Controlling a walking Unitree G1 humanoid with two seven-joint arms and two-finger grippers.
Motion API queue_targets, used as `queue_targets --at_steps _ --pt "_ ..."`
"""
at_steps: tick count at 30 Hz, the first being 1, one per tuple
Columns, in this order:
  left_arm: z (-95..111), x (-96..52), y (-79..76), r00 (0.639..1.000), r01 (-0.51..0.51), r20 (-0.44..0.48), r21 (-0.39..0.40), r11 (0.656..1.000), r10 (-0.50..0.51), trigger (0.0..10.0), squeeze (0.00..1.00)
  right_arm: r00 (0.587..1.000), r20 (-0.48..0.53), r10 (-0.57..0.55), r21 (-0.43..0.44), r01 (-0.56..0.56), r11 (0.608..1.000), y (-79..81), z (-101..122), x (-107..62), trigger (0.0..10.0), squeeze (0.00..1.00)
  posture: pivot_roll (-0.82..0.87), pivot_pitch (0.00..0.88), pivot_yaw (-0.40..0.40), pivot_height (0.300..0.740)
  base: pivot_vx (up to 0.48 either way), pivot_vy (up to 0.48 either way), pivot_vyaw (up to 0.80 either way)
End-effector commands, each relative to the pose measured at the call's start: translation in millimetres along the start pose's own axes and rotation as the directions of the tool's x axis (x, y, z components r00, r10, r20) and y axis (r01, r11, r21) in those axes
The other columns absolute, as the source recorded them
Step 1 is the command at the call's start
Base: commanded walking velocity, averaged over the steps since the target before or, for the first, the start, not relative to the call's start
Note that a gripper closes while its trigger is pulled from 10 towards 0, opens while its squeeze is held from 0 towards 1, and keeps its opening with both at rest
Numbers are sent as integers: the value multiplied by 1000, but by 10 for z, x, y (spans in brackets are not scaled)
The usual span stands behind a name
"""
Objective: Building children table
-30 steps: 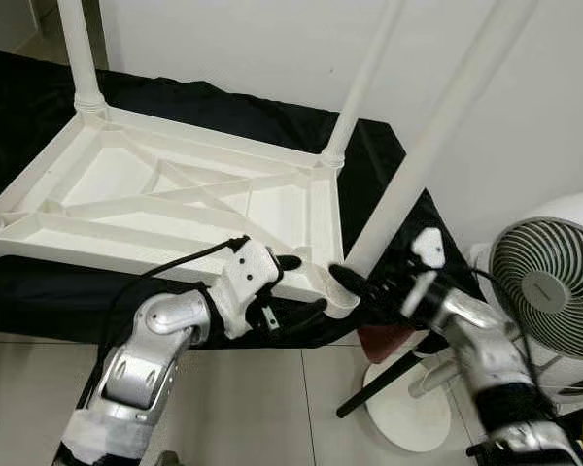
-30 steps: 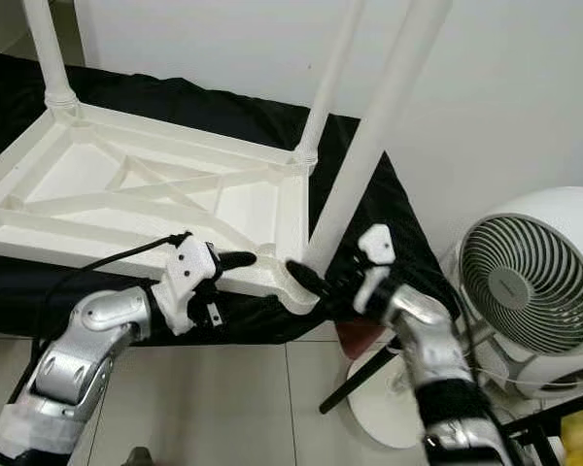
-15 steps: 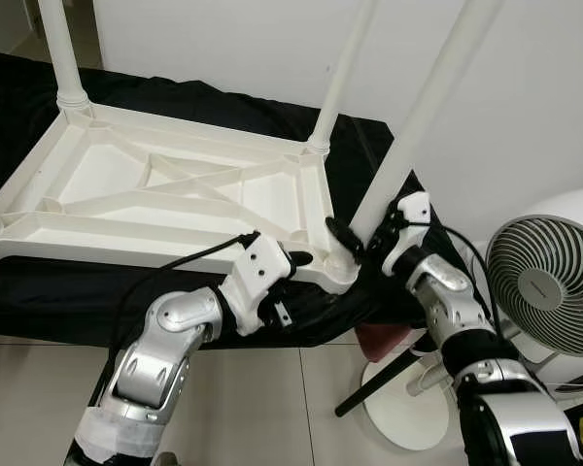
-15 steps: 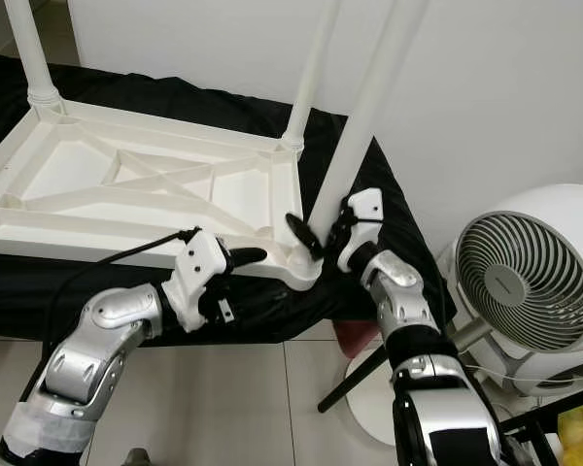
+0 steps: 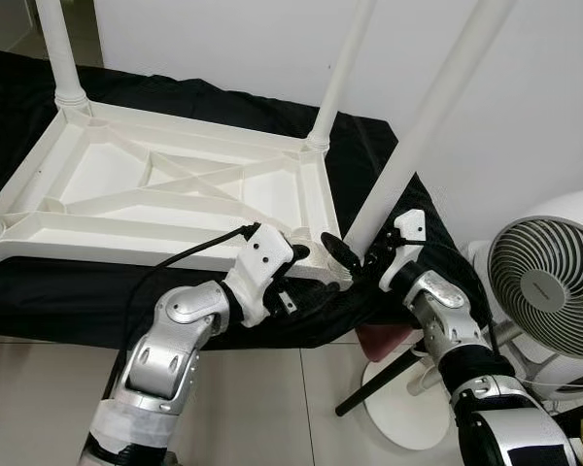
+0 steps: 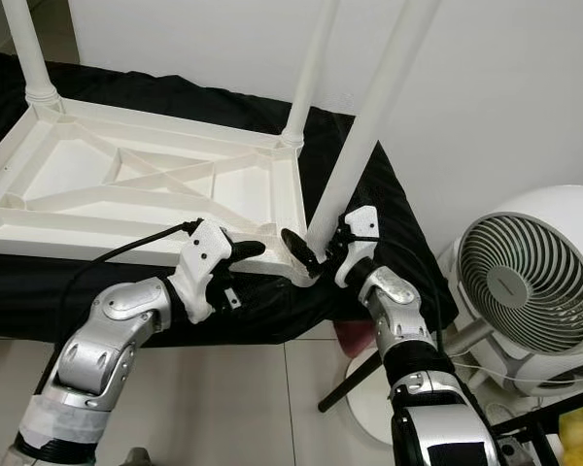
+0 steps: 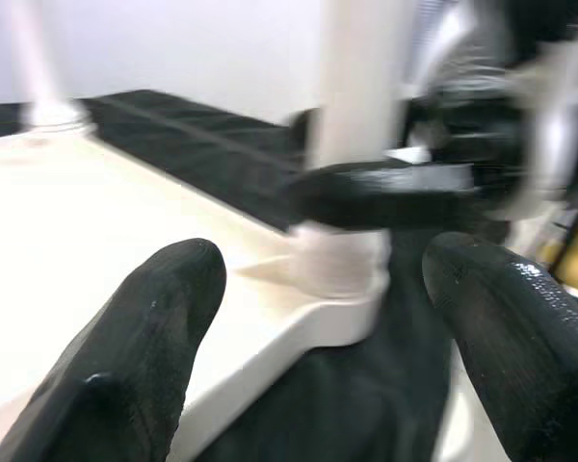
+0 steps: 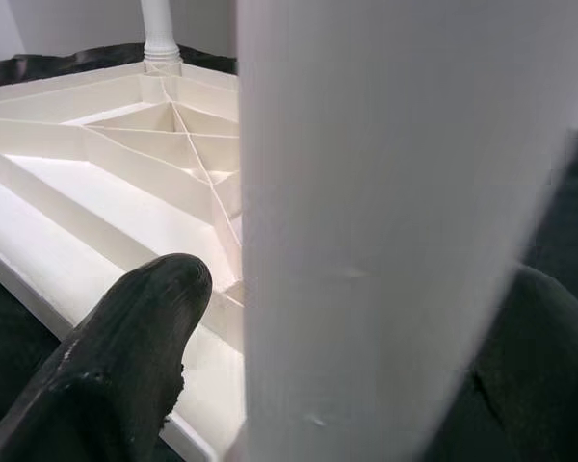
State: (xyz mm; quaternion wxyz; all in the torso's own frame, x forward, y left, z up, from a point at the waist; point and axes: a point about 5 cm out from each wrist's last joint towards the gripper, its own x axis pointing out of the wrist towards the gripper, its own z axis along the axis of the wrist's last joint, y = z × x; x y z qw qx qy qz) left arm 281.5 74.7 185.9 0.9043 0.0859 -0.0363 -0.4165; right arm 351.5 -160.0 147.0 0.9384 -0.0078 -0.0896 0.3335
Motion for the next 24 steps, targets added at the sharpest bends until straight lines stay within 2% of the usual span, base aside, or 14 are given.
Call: queue_targets --at_steps 1,3,4,6,7,9,10,11,12,17,18,22,23,24 --pt "-43 19 -31 1000 -12 -16 7 1000 12 10000 0 1000 -2 -24 -19 24 1000 -79 -1 -101 10000 0 139 38 -184 740 0 0 0" --pt "-49 25 -33 1000 -13 -20 27 1000 13 10000 0 1000 -1 -21 -25 21 999 -95 10 -112 10000 0 133 29 -180 740 0 0 0" --pt "-58 31 -42 1000 -1 -24 26 1000 2 10000 0 1000 -1 -18 -28 18 999 -106 19 -117 9216 0 133 29 -180 740 0 0 0" --pt "-65 44 -70 999 25 -35 38 999 -24 10000 0 1000 -12 -2 -36 1 999 -114 28 -120 9882 0 132 24 -181 740 0 0 0" --pt "-68 47 -83 999 36 -39 44 998 -34 10000 0 1000 -24 7 -40 -8 999 -117 22 -122 5725 0 134 19 -183 740 0 0 0" --pt "-69 50 -93 998 43 -43 49 998 -41 10000 0 999 -37 14 -44 -16 999 -119 13 -126 5725 0 134 19 -183 740 0 0 0" --pt "-73 51 -89 998 34 -45 48 998 -31 10000 0 999 -48 19 -40 -21 999 -116 -11 -133 4039 0 138 14 -188 740 0 0 0" --pt "-74 54 -88 999 20 -46 47 999 -18 10000 0 998 -55 23 -37 -25 999 -113 -28 -138 4039 0 138 14 -188 740 0 0 0" --pt "-78 58 -87 999 9 -48 46 999 -7 10000 0 997 -66 25 -33 -27 999 -108 -55 -143 2980 0 139 12 -189 740 0 0 0" --pt "-95 67 -111 999 3 -49 47 999 -1 10000 0 995 -97 36 -26 -39 999 -79 -129 -157 2235 0 141 8 -194 740 0 0 0" --pt "-108 72 -124 999 2 -53 48 999 0 10000 0 994 -105 41 -21 -44 999 -69 -152 -160 0 0 143 5 -196 740 0 0 0" --pt "-137 83 -148 998 3 -61 68 998 1 10000 0 992 -119 34 -15 -36 999 -64 -184 -155 39 0 144 4 -196 740 0 0 0" --pt "-145 86 -153 998 -1 -59 87 996 6 10000 0 992 -125 24 -14 -26 1000 -68 -196 -151 7961 0 145 2 -196 740 0 0 0" --pt "-148 86 -156 998 -3 -57 101 995 9 10000 0 991 -129 16 -14 -18 1000 -70 -202 -147 7961 0 146 2 -195 740 0 0 0"
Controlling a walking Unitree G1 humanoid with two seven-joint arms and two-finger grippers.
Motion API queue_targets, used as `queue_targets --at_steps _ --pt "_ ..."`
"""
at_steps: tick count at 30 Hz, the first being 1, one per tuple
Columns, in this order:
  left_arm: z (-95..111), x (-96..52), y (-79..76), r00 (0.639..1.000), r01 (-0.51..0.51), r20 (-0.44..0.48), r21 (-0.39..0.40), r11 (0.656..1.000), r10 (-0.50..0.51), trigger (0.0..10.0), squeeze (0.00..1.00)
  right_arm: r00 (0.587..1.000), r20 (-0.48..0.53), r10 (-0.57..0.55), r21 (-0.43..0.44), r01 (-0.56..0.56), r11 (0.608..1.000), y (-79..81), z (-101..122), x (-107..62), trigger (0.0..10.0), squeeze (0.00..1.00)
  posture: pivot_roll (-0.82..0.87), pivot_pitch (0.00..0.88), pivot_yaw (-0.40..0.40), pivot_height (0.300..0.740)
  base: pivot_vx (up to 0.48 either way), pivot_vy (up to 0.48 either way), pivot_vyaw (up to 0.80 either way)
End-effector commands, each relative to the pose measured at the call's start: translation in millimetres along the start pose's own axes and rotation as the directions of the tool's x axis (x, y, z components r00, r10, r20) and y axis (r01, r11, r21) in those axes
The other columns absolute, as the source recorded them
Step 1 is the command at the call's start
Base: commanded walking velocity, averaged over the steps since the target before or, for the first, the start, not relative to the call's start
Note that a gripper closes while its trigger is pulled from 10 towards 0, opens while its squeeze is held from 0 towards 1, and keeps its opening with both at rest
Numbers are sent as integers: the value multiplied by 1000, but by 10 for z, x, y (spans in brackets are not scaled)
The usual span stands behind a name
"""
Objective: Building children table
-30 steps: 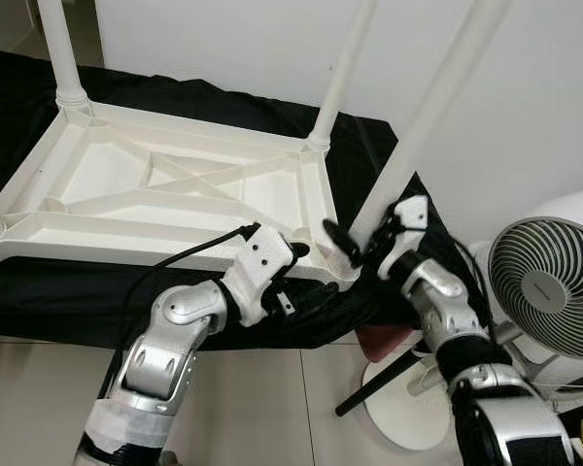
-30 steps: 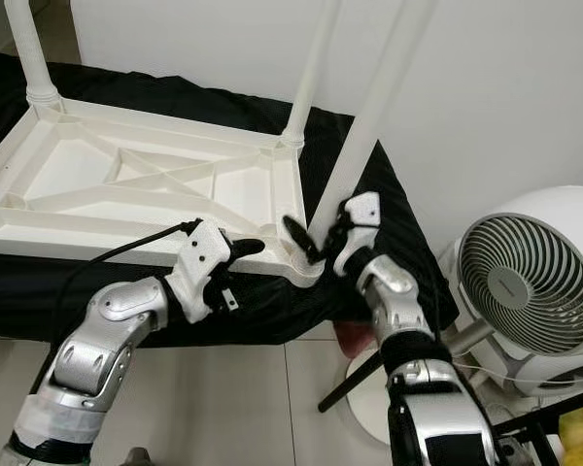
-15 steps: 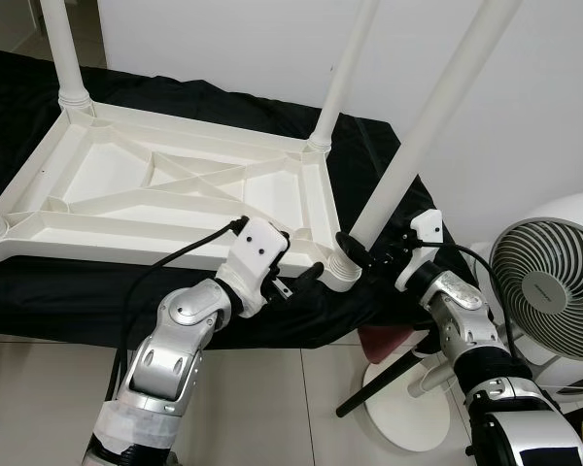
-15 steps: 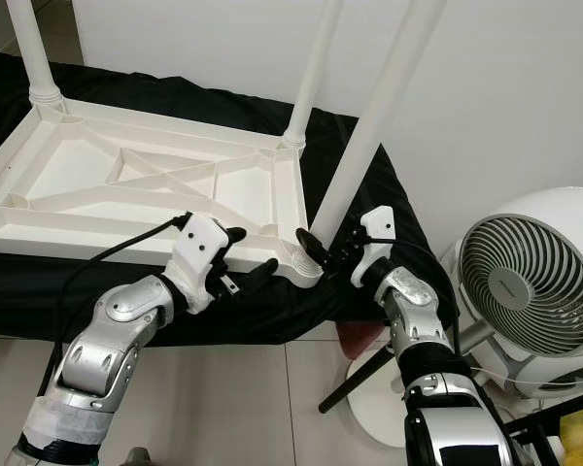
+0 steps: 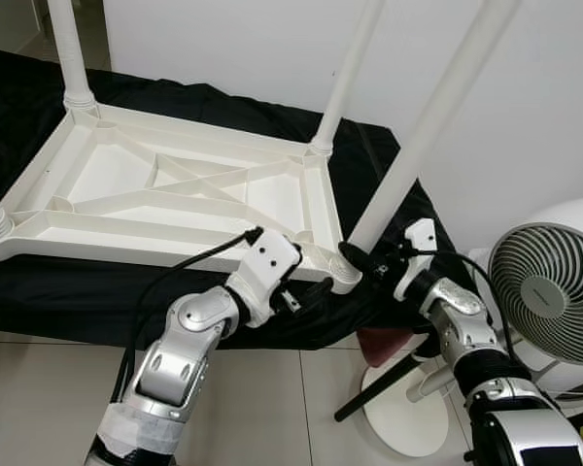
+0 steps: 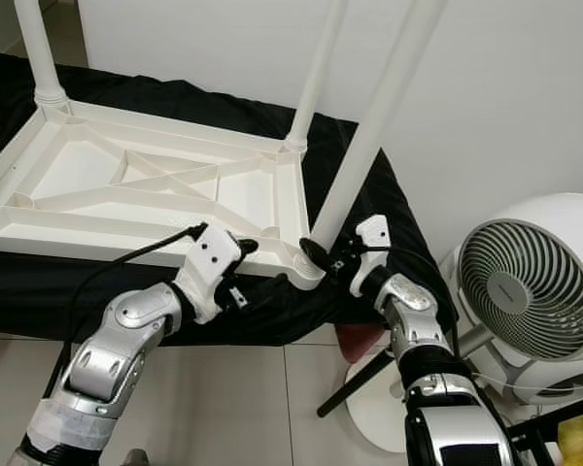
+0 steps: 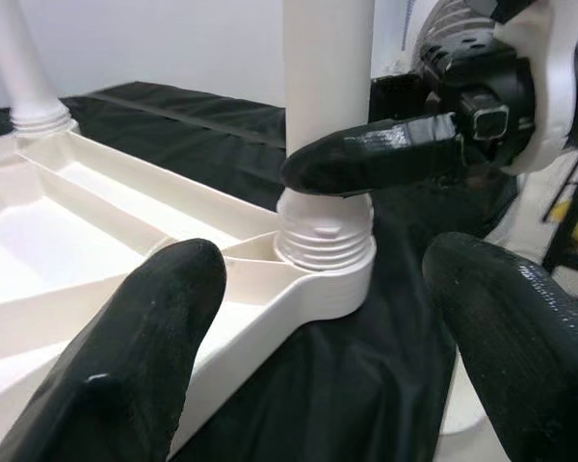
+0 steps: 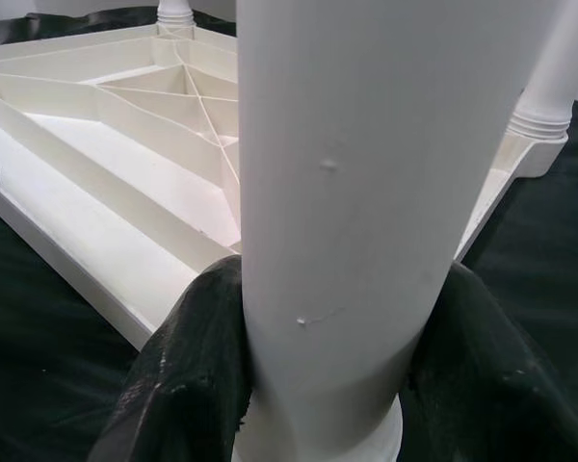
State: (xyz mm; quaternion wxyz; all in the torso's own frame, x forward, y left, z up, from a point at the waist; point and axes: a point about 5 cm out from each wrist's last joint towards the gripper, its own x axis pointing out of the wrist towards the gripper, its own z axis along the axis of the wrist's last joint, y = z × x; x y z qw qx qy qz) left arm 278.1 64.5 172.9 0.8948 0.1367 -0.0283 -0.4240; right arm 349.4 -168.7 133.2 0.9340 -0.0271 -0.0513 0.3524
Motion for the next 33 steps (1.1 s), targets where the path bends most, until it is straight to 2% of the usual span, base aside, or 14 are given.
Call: queue_targets --at_steps 1,9,12,13,15,17,19,20,22,23,26,31,32,33 --pt "-44 34 -51 999 -31 -9 20 999 32 10000 0 998 -51 -33 -3 33 999 -25 -87 -45 10000 0 146 1 -195 740 0 0 0" --pt "-67 35 -57 999 -40 -18 34 999 40 10000 0 995 -38 -95 39 97 995 -31 -86 -19 10000 0 146 0 -198 740 0 0 0" --pt "-75 40 -60 999 -43 -16 48 998 44 10000 0 969 -63 -239 42 241 969 -21 -106 46 10000 0 144 0 -200 740 0 0 0" --pt "-75 40 -60 999 -43 -16 48 998 44 10000 0 969 -63 -239 42 241 969 -21 -106 46 10000 0 144 0 -200 740 0 0 0" --pt "-79 42 -57 999 -49 -14 46 998 50 10000 0 931 -96 -352 67 359 931 71 -172 87 10000 0 144 0 -205 740 0 0 0" --pt "-81 42 -54 999 -52 -13 44 998 52 10000 0 917 -111 -384 79 393 916 109 -200 97 10000 0 144 0 -205 740 0 0 0" --pt "-92 42 -43 998 -58 -19 53 997 59 10000 0 852 -147 -503 106 519 848 206 -262 106 10000 0 141 0 -205 740 0 0 0" --pt "-92 42 -43 998 -58 -19 53 997 59 10000 0 852 -147 -503 106 519 848 206 -262 106 10000 0 141 0 -205 740 0 0 0" --pt "-107 42 -29 998 -63 -26 54 997 64 10000 0 808 -177 -561 121 584 803 337 -308 126 10000 0 141 0 -205 740 0 0 0" --pt "-107 42 -29 998 -63 -26 54 997 64 10000 0 808 -177 -561 121 584 803 337 -308 126 10000 0 141 0 -205 740 0 0 0" --pt "-114 33 1 997 -72 -28 50 996 74 10000 0 776 -177 -605 106 626 772 518 -314 155 10000 0 141 0 -205 740 0 0 0" --pt "-121 41 28 995 -89 -31 53 995 91 10000 0 780 -170 -602 131 623 771 651 -286 186 10000 4 139 0 -209 740 0 0 0" --pt "-118 47 27 995 -93 -29 49 994 94 10000 0 795 -143 -590 162 607 778 646 -237 193 10000 1000 137 0 -208 740 0 0 0" --pt "-115 50 24 995 -94 -27 47 994 95 10000 0 800 -127 -586 180 600 780 641 -195 192 10000 1000 137 0 -208 740 0 0 0"
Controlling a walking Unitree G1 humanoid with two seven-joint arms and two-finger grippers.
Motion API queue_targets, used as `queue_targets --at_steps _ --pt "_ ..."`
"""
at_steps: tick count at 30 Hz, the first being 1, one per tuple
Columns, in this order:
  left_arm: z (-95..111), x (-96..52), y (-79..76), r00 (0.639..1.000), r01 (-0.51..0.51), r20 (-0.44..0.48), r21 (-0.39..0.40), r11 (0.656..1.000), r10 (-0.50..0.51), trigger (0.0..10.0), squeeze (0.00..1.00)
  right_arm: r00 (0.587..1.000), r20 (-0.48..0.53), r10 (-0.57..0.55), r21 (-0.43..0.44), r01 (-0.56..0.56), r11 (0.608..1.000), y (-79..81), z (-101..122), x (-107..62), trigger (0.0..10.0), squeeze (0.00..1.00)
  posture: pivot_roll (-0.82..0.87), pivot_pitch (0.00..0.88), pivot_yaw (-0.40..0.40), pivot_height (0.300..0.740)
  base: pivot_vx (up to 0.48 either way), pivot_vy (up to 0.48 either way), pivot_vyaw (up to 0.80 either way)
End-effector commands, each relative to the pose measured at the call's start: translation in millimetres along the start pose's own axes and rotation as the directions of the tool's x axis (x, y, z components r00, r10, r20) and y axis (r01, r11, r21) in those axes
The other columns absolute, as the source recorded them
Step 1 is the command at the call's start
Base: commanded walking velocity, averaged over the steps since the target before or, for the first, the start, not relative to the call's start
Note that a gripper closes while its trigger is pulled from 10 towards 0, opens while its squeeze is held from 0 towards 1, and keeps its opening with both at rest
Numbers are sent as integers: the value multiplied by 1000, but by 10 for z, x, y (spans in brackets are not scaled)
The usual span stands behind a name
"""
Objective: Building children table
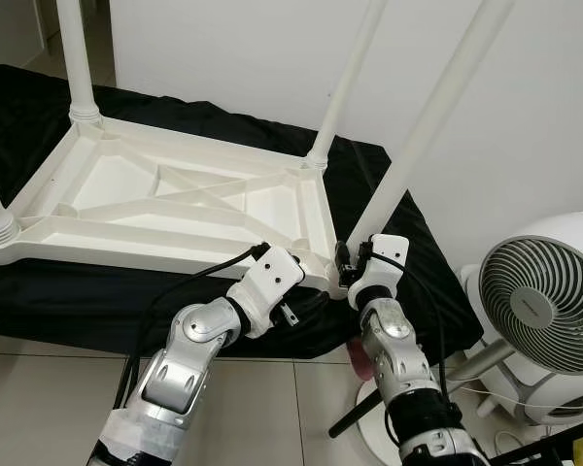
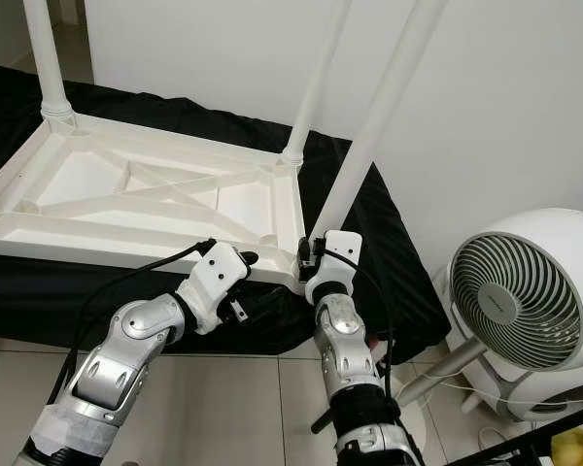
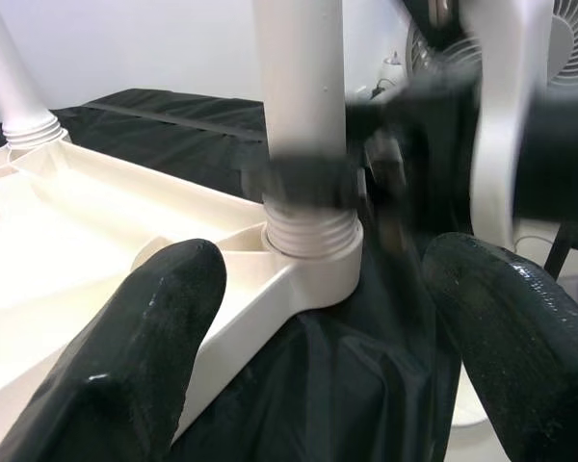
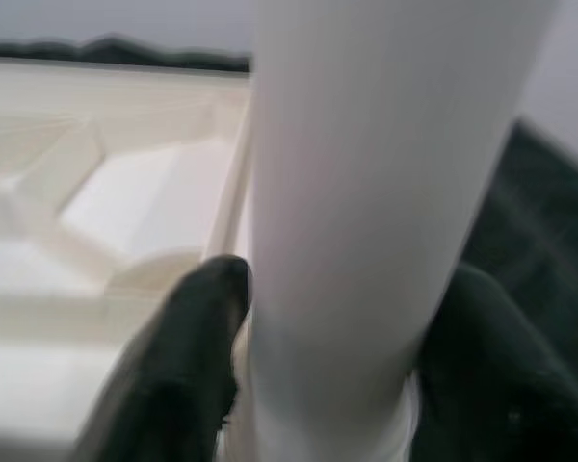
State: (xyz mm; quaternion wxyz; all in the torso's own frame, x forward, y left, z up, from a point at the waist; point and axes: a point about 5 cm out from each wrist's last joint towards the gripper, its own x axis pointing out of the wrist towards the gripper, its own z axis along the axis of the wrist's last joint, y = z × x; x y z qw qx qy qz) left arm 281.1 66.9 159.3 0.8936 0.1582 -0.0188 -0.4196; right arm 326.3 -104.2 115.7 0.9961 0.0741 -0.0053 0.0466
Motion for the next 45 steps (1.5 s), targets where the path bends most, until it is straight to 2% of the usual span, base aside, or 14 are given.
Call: queue_targets --at_steps 1,4,5,9,11,21,22,23,24,25,31,36,37,45 --pt "29 45 11 996 -90 8 11 996 90 10000 0 1000 -8 7 15 -7 1000 -67 9 -8 10000 1000 135 0 -207 740 0 0 0" --pt "30 55 -16 996 -84 10 6 996 84 10000 0 997 13 71 -11 -71 997 -97 103 23 10000 945 133 4 -207 740 0 0 0" --pt "31 58 -20 997 -82 11 3 997 82 10000 0 992 9 128 -21 -128 992 -105 117 34 10000 31 135 3 -208 740 0 0 0" --pt "32 58 -31 997 -75 15 -3 997 75 10000 0 977 1 215 -47 -215 976 -137 140 50 10000 0 134 7 -209 740 0 0 0" --pt "20 47 -57 998 -56 19 2 998 56 10000 0 937 -40 348 -118 -351 929 -231 162 86 10000 0 129 17 -208 740 0 0 0" --pt "61 81 -64 998 -61 30 -2 998 61 10000 0 854 -113 508 -228 -519 823 -353 193 180 10000 0 137 21 -212 740 0 0 0" --pt "63 83 -74 998 -58 30 0 998 58 10000 0 846 -131 517 -230 -533 814 -363 176 190 4863 0 137 21 -212 740 0 0 0" --pt "64 85 -82 998 -55 30 1 998 55 10000 0 843 -143 519 -229 -538 811 -373 162 199 3647 0 137 21 -212 740 0 0 0" --pt "64 85 -82 998 -55 30 1 998 55 10000 0 843 -143 519 -229 -538 811 -373 162 199 3647 0 137 21 -212 740 0 0 0" --pt "65 84 -92 998 -50 30 -3 999 50 10000 0 841 -159 518 -218 -541 812 -383 144 208 1098 0 145 23 -216 740 0 0 0" --pt "75 78 -105 998 -51 36 -4 999 51 10000 0 818 -214 534 -192 -571 798 -420 42 204 0 0 149 27 -218 740 0 0 0" --pt "75 76 -110 998 -52 36 -7 999 52 10000 0 810 -232 538 -188 -580 792 -427 -16 192 0 0 151 30 -218 740 0 0 0" --pt "75 72 -119 998 -53 36 -11 999 54 10000 0 824 -224 520 -190 -560 806 -430 -36 194 10000 0 151 34 -219 740 0 0 0" --pt "71 72 -121 998 -58 36 -22 998 59 10000 0 884 -175 434 -155 -460 874 -306 32 239 10000 0 146 36 -220 740 0 0 0"
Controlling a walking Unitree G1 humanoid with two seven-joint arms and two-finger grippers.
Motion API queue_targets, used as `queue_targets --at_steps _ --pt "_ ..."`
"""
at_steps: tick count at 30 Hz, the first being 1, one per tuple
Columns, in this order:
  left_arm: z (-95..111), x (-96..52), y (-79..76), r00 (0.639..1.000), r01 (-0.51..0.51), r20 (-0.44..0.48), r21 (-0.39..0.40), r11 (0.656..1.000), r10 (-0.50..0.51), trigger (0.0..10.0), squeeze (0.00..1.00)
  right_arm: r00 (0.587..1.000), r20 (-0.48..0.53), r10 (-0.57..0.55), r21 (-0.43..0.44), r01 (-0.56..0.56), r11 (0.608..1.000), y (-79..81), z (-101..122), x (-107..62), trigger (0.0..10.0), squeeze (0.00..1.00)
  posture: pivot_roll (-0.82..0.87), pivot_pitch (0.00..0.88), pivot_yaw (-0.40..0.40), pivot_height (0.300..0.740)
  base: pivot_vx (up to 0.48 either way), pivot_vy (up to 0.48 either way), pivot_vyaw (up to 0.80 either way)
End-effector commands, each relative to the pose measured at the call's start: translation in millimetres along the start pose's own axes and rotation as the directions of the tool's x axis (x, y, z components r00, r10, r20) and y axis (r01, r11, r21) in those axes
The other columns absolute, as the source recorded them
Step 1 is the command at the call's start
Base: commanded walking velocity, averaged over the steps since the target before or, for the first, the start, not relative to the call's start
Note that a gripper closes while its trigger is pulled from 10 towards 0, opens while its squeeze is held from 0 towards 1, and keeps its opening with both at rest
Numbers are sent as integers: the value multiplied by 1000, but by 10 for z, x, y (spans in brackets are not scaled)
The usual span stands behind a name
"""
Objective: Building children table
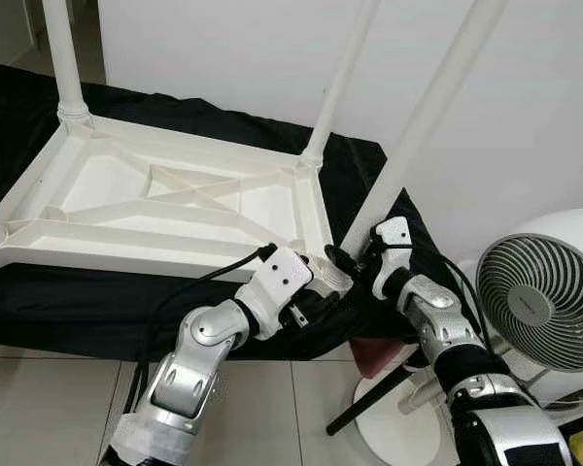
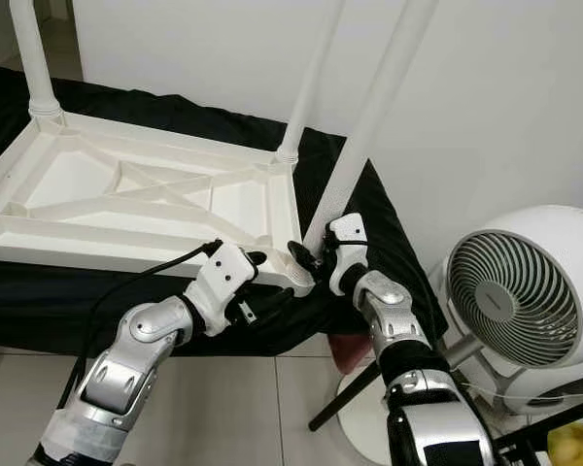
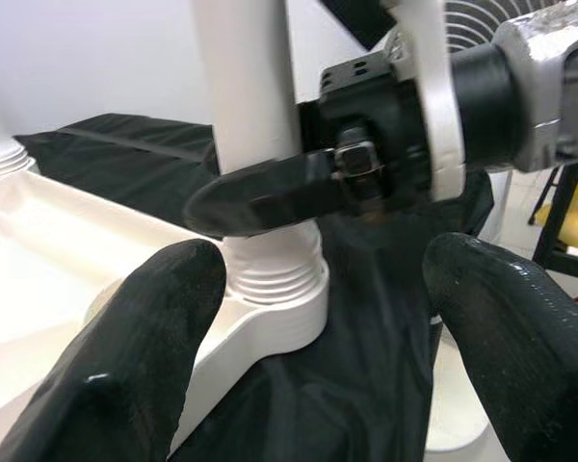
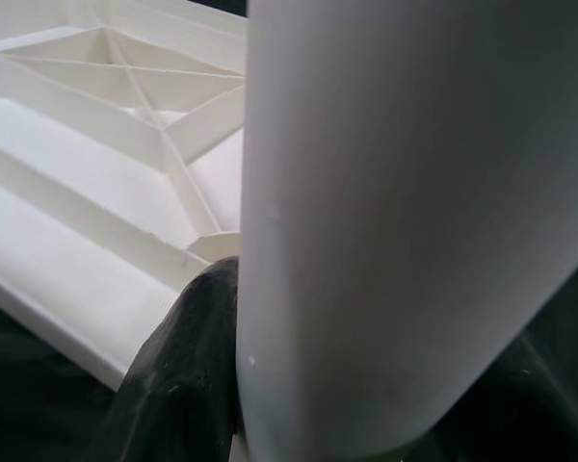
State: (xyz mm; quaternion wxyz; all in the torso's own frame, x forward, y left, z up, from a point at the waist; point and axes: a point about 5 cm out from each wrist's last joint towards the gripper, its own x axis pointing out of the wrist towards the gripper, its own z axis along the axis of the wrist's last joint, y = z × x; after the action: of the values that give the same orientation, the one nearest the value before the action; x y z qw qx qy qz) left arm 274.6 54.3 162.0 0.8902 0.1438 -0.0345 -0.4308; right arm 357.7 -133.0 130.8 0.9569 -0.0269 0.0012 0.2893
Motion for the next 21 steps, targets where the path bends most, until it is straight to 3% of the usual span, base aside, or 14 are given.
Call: queue_targets --at_steps 1,2,3,4,5,8,15,17,20,21 --pt "-2 21 -6 997 -76 -7 -6 997 76 10000 0 996 -79 -36 26 39 999 46 -160 -26 10000 0 145 35 -221 740 0 0 0" --pt "-2 21 -6 997 -76 -7 -6 997 76 10000 0 996 -79 -36 26 39 999 46 -160 -26 10000 0 145 35 -221 740 0 0 0" --pt "-3 23 -6 997 -77 -8 -5 997 77 10000 0 994 -83 -73 46 77 996 62 -162 -15 10000 0 146 35 -221 740 0 0 0" --pt "-13 28 10 996 -86 -15 0 996 85 10000 0 977 -116 -180 71 189 979 89 -185 1 10000 0 147 33 -221 740 0 0 0" --pt "-13 28 10 996 -86 -15 0 996 85 10000 0 977 -116 -180 71 189 979 89 -185 1 10000 0 147 33 -221 740 0 0 0" --pt "-33 22 36 995 -100 -27 3 995 100 10000 0 932 -145 -333 84 347 934 111 -211 -19 10000 0 147 31 -220 740 0 0 0" --pt "-43 16 37 994 -101 -31 4 995 101 10000 0 878 -165 -449 96 468 879 243 -224 -63 10000 0 144 25 -220 740 0 0 0" --pt "-50 25 33 994 -100 -35 5 995 100 10000 0 853 -189 -487 124 513 850 384 -223 -58 10000 0 147 22 -224 740 0 0 0" --pt "-47 33 24 994 -100 -33 3 995 101 10000 0 862 -173 -477 163 503 849 486 -175 -39 10000 0 146 18 -222 740 0 0 0" --pt "-46 35 20 994 -100 -32 0 995 100 10000 0 867 -162 -472 174 496 851 494 -149 -42 10000 1000 146 17 -221 740 0 0 0"
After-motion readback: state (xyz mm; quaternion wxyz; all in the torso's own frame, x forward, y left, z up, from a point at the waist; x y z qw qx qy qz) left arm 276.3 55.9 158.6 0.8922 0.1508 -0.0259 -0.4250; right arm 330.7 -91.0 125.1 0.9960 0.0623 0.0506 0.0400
